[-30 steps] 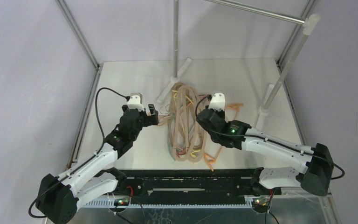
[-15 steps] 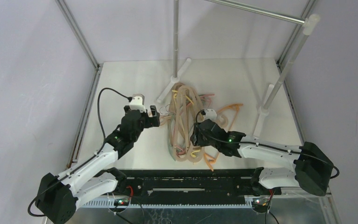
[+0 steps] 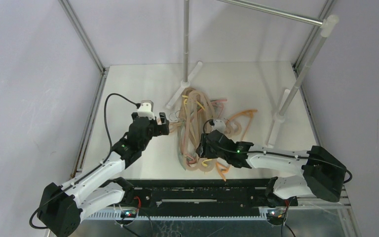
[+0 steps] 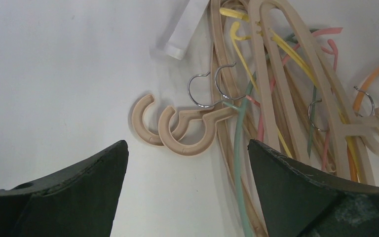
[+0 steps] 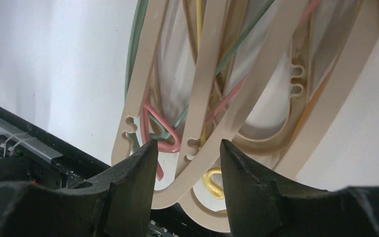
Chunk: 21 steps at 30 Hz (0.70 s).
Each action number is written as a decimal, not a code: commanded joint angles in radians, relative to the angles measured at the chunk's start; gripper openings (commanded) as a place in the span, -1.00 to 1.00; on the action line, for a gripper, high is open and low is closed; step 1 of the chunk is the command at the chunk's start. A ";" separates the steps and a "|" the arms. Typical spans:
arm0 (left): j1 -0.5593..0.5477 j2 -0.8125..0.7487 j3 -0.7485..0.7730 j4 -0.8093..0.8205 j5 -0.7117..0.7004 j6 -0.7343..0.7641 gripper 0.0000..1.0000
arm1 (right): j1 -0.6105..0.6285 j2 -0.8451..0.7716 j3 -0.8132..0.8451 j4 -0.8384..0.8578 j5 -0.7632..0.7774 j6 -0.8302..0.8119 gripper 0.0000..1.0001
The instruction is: Organize the hangers
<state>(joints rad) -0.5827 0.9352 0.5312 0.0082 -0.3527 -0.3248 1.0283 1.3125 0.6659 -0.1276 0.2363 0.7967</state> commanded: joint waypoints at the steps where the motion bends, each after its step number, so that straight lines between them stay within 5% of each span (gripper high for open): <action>1: -0.007 0.004 -0.018 0.010 -0.002 0.000 0.92 | 0.021 -0.078 -0.005 -0.030 0.083 0.046 0.16; 21: -0.008 0.040 -0.018 0.009 -0.002 0.000 0.91 | -0.029 0.058 -0.078 0.154 0.059 0.120 0.13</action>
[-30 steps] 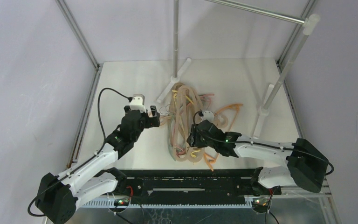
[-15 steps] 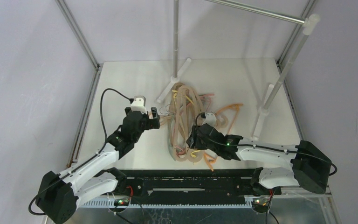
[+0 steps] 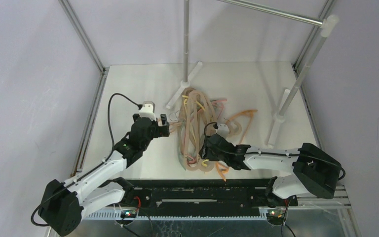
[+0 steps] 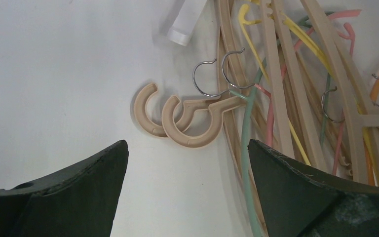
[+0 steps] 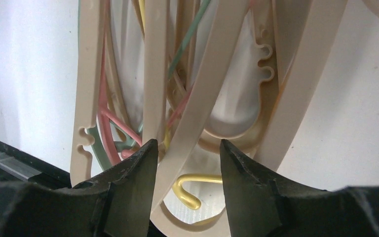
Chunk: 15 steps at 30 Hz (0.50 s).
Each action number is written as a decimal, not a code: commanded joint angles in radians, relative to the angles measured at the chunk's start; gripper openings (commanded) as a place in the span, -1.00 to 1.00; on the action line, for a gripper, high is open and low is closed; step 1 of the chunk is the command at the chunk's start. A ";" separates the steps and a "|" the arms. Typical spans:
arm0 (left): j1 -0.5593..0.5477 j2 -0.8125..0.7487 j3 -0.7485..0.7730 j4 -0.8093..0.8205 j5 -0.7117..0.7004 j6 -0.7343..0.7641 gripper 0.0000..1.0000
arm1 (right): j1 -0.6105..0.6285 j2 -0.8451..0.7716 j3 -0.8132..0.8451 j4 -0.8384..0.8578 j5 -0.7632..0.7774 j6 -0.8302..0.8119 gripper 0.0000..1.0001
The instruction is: Organize the hangers
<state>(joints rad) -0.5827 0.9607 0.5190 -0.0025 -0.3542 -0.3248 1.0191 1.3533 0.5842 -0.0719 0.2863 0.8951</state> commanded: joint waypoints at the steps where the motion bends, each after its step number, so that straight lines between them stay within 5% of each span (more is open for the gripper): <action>1: -0.007 0.018 -0.005 0.020 0.000 0.000 0.91 | -0.024 0.025 0.002 0.111 0.005 0.020 0.12; 6: -0.008 0.025 -0.003 0.022 0.000 0.000 0.91 | -0.037 0.063 0.002 0.130 -0.002 0.017 -0.11; 10: -0.008 0.024 -0.006 0.023 -0.003 0.001 0.91 | -0.036 0.062 0.003 0.104 0.022 0.012 -1.00; 15: -0.008 0.021 -0.005 0.022 0.000 -0.002 0.91 | 0.001 -0.004 0.007 0.006 0.148 0.014 -1.00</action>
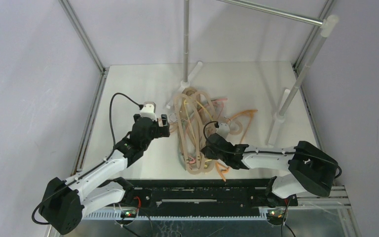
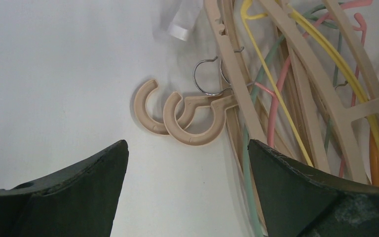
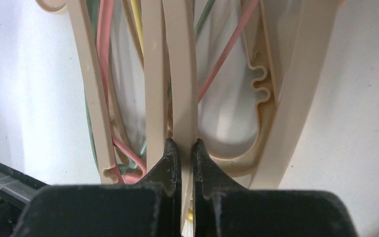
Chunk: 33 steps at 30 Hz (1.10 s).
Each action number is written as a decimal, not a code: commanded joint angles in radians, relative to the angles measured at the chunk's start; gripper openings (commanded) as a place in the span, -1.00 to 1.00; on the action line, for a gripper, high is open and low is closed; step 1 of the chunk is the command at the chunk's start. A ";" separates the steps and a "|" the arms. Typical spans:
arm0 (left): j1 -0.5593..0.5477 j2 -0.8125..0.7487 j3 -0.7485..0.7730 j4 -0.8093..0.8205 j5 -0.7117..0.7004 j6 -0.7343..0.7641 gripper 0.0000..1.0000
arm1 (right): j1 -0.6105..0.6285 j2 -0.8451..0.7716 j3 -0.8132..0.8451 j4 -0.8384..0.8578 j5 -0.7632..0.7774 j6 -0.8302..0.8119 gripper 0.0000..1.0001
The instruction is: Organize the hangers
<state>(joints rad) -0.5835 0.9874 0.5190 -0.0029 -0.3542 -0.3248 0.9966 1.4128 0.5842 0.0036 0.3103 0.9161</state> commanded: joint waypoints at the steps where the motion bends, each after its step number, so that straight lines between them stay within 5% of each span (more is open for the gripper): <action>1: -0.007 -0.008 -0.006 0.021 0.000 -0.002 0.91 | 0.035 -0.083 0.011 -0.093 0.150 -0.010 -1.00; 9: -0.007 -0.022 -0.002 0.016 -0.002 -0.003 0.91 | 0.141 -0.268 0.128 -0.416 0.402 -0.061 -1.00; 17: -0.012 -0.037 -0.003 0.007 0.001 -0.012 0.91 | 0.173 -0.288 0.405 -0.728 0.656 -0.195 -1.00; 33: -0.017 -0.093 -0.008 -0.011 -0.003 -0.008 0.91 | 0.034 -0.379 0.492 -0.395 0.623 -0.607 -1.00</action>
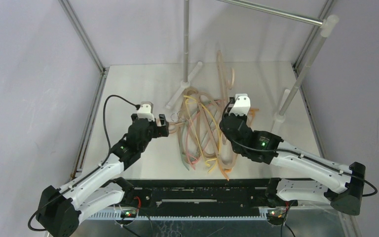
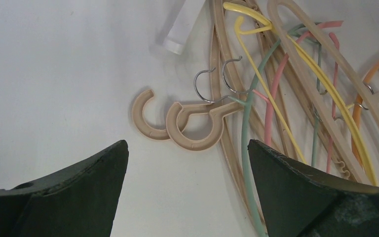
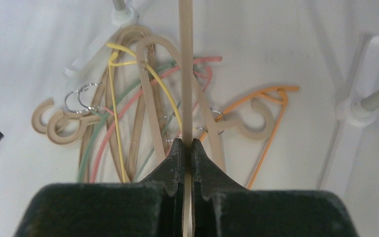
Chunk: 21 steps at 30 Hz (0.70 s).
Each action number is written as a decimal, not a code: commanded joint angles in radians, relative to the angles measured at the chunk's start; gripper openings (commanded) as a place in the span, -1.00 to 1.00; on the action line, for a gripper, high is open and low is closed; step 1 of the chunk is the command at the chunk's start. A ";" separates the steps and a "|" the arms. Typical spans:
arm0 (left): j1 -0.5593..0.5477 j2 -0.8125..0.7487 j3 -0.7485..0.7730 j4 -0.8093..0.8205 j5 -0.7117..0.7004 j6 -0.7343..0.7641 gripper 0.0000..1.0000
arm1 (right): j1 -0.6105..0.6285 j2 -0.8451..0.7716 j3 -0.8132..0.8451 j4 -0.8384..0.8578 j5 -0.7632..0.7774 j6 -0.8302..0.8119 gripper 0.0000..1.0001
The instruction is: Organize the hangers
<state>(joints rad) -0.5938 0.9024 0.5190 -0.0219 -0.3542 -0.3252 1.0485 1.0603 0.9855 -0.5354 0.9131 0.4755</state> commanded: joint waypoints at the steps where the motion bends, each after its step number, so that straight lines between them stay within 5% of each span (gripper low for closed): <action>1: -0.006 -0.005 -0.005 0.008 -0.005 -0.008 0.91 | -0.025 -0.024 0.115 0.173 0.022 -0.212 -1.00; 7: -0.009 0.010 0.012 0.010 0.000 -0.011 0.91 | -0.088 0.055 0.298 0.346 -0.008 -0.457 -1.00; 21: -0.015 0.031 0.015 0.020 -0.009 -0.002 0.91 | -0.300 0.207 0.471 0.427 -0.103 -0.601 -1.00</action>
<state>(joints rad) -0.6029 0.9192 0.5190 -0.0254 -0.3550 -0.3252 0.7902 1.2781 1.4059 -0.1909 0.8322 -0.0643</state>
